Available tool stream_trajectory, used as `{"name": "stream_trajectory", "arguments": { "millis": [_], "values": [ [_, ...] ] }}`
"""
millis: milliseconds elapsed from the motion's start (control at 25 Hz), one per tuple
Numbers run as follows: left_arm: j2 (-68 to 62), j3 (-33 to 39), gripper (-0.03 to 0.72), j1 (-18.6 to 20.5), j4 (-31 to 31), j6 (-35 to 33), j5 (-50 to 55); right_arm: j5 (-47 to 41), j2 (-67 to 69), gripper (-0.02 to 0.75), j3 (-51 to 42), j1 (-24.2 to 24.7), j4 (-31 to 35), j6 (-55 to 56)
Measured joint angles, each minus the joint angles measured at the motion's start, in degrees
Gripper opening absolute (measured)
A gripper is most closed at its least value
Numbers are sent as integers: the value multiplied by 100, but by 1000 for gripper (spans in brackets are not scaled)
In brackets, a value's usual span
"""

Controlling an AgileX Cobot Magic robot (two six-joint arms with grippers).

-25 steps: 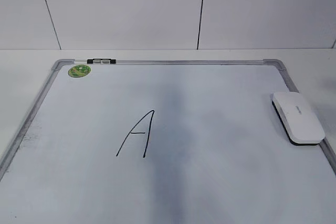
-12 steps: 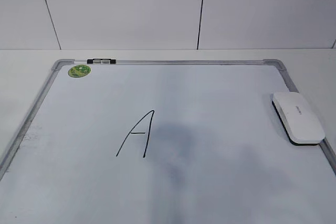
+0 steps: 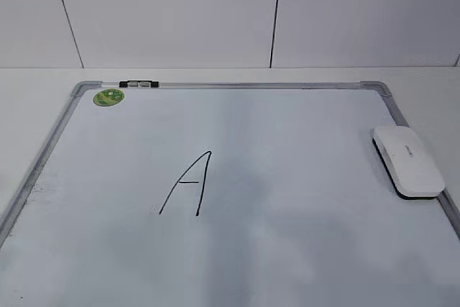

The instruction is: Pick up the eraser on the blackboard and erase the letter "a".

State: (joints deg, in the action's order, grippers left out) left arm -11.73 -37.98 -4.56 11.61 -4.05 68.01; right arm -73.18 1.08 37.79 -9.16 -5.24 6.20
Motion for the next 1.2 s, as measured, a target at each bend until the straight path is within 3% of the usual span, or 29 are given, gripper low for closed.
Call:
{"name": "stream_trajectory", "arguments": {
  "millis": [400, 1200],
  "values": [
    [212, 875, 235, 0, -319, 9, -350, 0, -212, 540, -605, 0, -38, 0],
    [212, 886, 235, 0, -497, 9, -471, 659, -212, 540, -896, 0, -249, -12]
  ]
}}
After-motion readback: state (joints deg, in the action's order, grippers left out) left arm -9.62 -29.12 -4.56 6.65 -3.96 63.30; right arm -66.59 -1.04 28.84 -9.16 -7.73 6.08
